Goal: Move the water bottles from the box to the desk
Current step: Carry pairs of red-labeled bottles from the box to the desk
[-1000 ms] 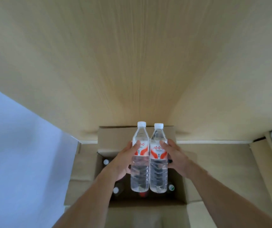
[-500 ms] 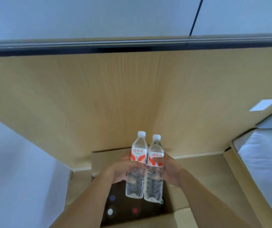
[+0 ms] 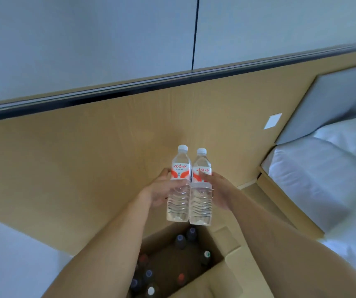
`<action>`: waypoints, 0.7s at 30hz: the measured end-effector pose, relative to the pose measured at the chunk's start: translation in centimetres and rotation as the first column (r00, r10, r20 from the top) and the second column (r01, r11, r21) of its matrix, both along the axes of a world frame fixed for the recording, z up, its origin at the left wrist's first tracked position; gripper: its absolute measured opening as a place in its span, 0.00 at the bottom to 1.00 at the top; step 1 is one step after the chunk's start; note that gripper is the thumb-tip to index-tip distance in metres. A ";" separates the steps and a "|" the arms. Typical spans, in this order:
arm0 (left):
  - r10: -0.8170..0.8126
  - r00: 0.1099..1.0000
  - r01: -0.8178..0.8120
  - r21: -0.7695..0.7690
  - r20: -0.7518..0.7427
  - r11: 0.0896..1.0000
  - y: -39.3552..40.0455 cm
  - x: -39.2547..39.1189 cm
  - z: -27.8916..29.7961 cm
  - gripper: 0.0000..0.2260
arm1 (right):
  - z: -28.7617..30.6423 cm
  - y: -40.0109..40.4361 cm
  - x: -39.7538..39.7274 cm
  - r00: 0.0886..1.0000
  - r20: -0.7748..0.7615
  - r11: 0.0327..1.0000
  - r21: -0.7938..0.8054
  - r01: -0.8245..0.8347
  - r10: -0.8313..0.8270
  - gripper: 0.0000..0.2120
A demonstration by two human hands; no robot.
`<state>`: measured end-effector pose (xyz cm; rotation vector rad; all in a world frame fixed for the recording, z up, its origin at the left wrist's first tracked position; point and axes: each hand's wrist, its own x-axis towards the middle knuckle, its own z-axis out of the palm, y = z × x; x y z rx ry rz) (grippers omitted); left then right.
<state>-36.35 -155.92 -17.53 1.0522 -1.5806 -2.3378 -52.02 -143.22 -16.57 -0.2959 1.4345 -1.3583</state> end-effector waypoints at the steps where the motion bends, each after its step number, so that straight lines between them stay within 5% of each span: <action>1: -0.004 1.000 0.004 0.000 -0.015 1.000 0.2 -0.4 0.4 0.28 | 0.4 0.4 0.0 1.000 0.001 1.000 -0.015 0.015 -0.015 0.20; 11: -0.173 0.982 0.169 -0.057 -0.072 0.984 6.4 -7.2 2.9 0.21 | 3.7 9.0 -2.1 0.954 0.084 0.954 -0.063 0.294 -0.289 0.20; 21: -0.537 0.835 0.538 -0.031 -0.122 0.842 22.4 -16.3 3.9 0.13 | 4.6 28.2 -4.4 0.754 0.109 0.752 -0.066 0.656 -0.648 0.24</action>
